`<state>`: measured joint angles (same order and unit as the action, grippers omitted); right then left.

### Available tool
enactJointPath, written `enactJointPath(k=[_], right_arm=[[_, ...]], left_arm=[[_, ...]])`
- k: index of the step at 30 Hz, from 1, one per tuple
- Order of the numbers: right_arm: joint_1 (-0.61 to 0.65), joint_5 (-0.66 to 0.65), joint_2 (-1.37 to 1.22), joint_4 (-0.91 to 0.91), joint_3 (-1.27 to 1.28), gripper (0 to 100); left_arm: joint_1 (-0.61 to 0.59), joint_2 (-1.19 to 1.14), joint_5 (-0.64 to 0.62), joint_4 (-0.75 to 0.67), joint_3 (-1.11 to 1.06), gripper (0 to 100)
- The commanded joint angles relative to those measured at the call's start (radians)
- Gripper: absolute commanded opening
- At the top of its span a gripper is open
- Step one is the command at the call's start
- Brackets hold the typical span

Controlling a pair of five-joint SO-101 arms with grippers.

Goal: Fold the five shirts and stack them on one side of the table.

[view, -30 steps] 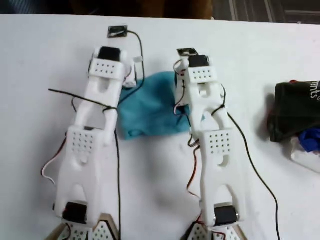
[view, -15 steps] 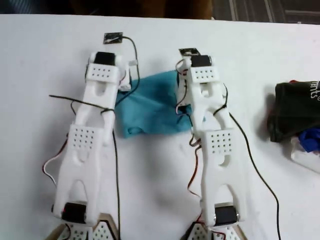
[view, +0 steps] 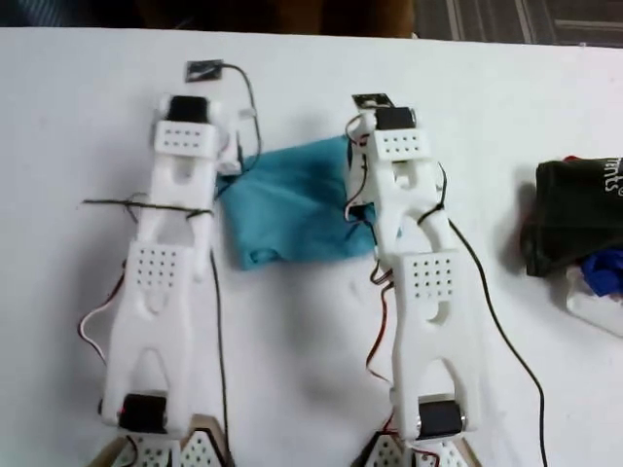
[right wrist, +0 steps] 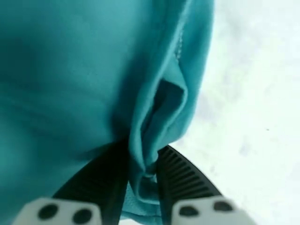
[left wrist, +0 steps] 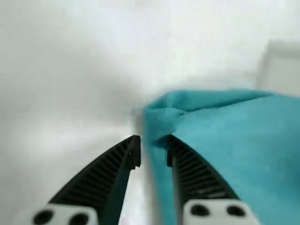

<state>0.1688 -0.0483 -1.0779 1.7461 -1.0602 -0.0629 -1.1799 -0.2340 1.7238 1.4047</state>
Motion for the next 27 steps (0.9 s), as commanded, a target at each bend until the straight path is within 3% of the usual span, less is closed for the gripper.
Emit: enactJointPath(k=[1,6,12,27], right_arm=[[-0.007,-0.009,0.054,0.022,0.0,1.9],[0.004,-0.009,0.051,0.022,0.0,1.9],[0.004,-0.009,0.05,0.022,0.0,1.9],[0.004,-0.009,0.054,0.022,0.0,1.9]], left_arm=[[-0.057,0.084,-0.012,0.034,0.094,18],[-0.089,0.084,-0.117,0.012,0.059,18],[-0.046,0.084,-0.222,0.0,0.018,18],[0.009,0.081,-0.227,-0.078,-0.093,18]])
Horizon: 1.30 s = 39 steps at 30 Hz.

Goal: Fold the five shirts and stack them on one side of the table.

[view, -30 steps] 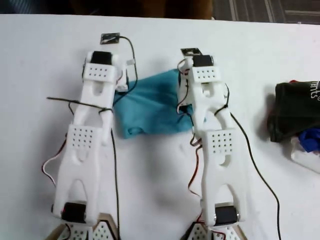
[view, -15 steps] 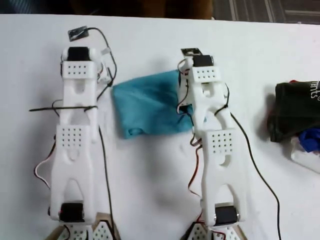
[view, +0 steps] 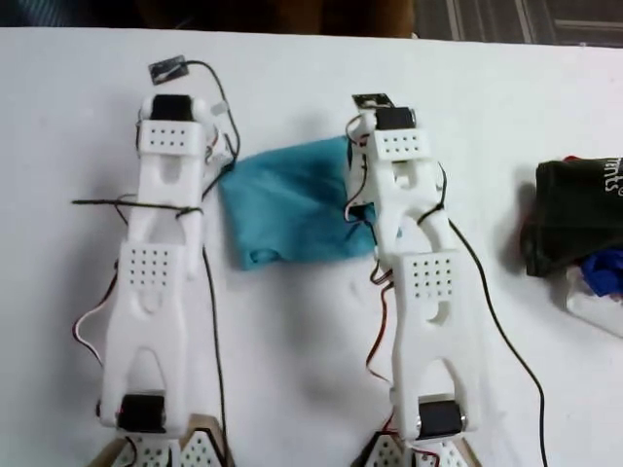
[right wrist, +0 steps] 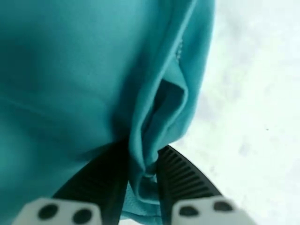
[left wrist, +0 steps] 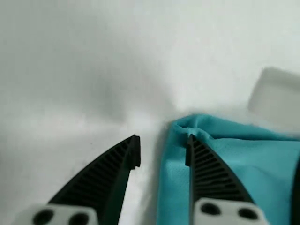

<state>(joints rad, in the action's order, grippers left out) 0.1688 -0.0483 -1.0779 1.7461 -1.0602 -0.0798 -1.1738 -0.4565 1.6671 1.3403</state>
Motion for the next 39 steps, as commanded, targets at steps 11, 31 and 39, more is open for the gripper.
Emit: enactJointPath(k=[11,31,39], right_arm=[[0.002,-0.009,0.054,0.022,-0.006,1.9],[-0.041,-0.009,0.067,0.022,-0.011,1.9],[-0.113,-0.009,0.183,0.022,0.002,1.9]], left_arm=[[0.078,0.075,-0.006,-0.055,-0.136,18],[0.123,0.017,-0.084,-0.009,0.001,3],[0.195,0.008,-0.084,-0.023,0.122,3]])
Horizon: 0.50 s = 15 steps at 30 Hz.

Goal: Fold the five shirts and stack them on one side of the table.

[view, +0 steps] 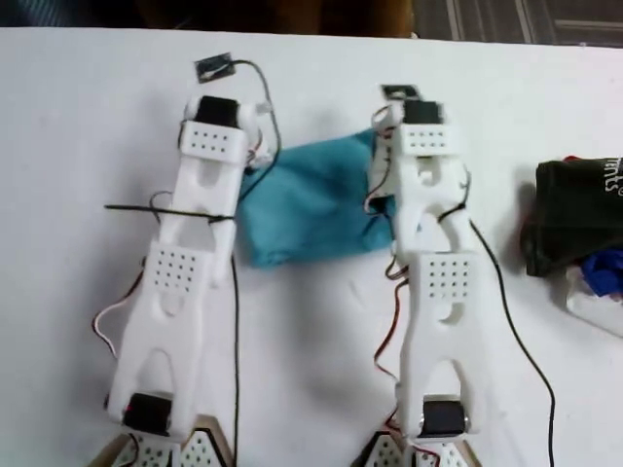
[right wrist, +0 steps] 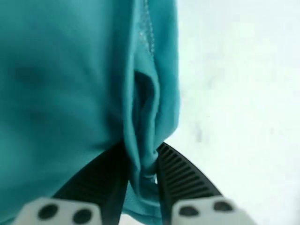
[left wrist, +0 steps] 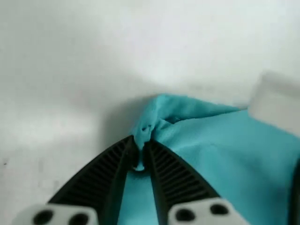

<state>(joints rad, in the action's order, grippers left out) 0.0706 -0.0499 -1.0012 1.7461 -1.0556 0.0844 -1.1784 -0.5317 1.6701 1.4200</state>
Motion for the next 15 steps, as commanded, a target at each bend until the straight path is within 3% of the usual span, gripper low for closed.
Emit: enactJointPath(k=[1,15], right_arm=[[-0.016,-0.008,0.117,0.022,-0.003,1.9],[-0.087,-0.009,0.34,0.022,0.247,1.9]], left_arm=[[0.032,0.011,-0.009,-0.035,0.042,3],[0.031,0.021,-0.009,-0.077,0.008,4]])
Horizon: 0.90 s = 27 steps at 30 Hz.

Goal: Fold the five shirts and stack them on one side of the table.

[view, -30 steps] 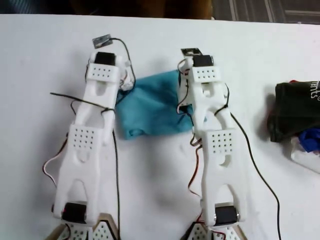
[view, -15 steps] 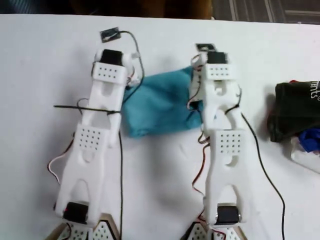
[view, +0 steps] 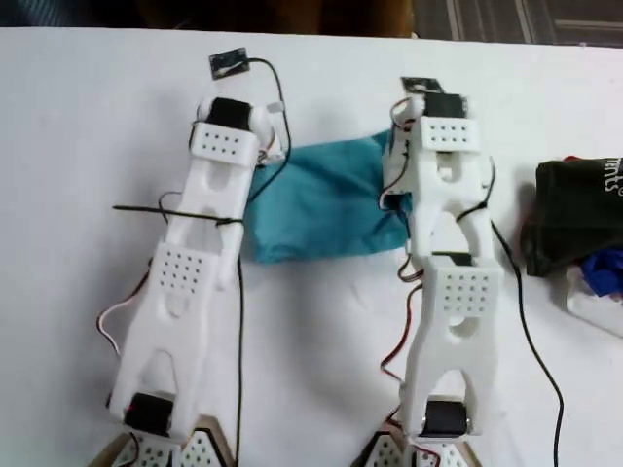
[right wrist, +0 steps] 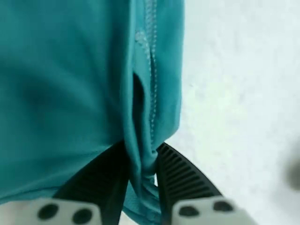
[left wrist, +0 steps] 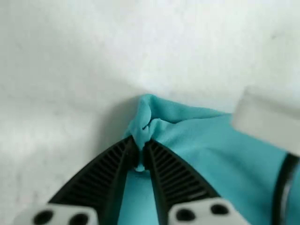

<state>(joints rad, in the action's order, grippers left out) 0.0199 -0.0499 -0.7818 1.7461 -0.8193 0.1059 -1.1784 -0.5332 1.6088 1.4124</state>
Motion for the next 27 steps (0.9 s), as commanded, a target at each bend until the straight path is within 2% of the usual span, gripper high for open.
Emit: enactJointPath(k=[1,9,12,22,27], right_arm=[[-0.042,-0.009,0.139,0.022,0.017,1.9],[-0.079,-0.084,0.314,0.022,0.133,1.9],[-0.137,-0.089,0.369,0.021,0.167,1.9],[-0.357,-0.247,0.512,0.021,0.173,1.9],[-0.51,-0.262,0.599,0.021,0.176,1.9]], left_arm=[[0.017,0.021,-0.005,-0.015,0.016,4],[0.078,0.021,0.051,-0.057,0.031,4],[0.095,0.02,0.071,-0.074,0.071,4],[0.187,0.021,0.19,-0.141,0.12,4],[0.285,0.021,0.324,-0.201,0.12,4]])
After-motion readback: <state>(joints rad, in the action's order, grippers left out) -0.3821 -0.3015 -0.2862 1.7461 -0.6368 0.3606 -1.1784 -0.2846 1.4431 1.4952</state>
